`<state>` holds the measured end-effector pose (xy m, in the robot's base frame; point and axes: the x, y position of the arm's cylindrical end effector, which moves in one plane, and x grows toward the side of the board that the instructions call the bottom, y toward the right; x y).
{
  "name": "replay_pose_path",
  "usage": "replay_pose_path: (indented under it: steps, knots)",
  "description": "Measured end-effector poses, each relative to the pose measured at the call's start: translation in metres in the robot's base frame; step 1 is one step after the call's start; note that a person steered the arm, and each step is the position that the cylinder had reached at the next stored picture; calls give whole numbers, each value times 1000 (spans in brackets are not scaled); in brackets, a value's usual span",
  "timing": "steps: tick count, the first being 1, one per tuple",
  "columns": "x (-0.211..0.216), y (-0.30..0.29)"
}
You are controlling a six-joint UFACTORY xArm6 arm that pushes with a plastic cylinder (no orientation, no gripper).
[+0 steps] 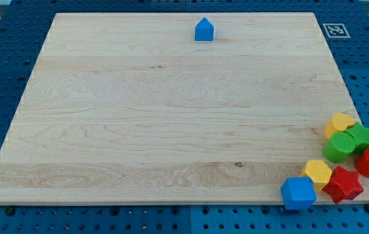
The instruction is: Push the red circle to the bottom of the green star
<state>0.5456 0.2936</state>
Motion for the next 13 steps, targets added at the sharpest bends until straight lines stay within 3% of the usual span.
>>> replay_pose_path:
  steps: [2,9,11,12,13]
  knots:
    - [0,-30]
    - [-1,9]
    - [39,44]
    - [68,43]
    - [67,12]
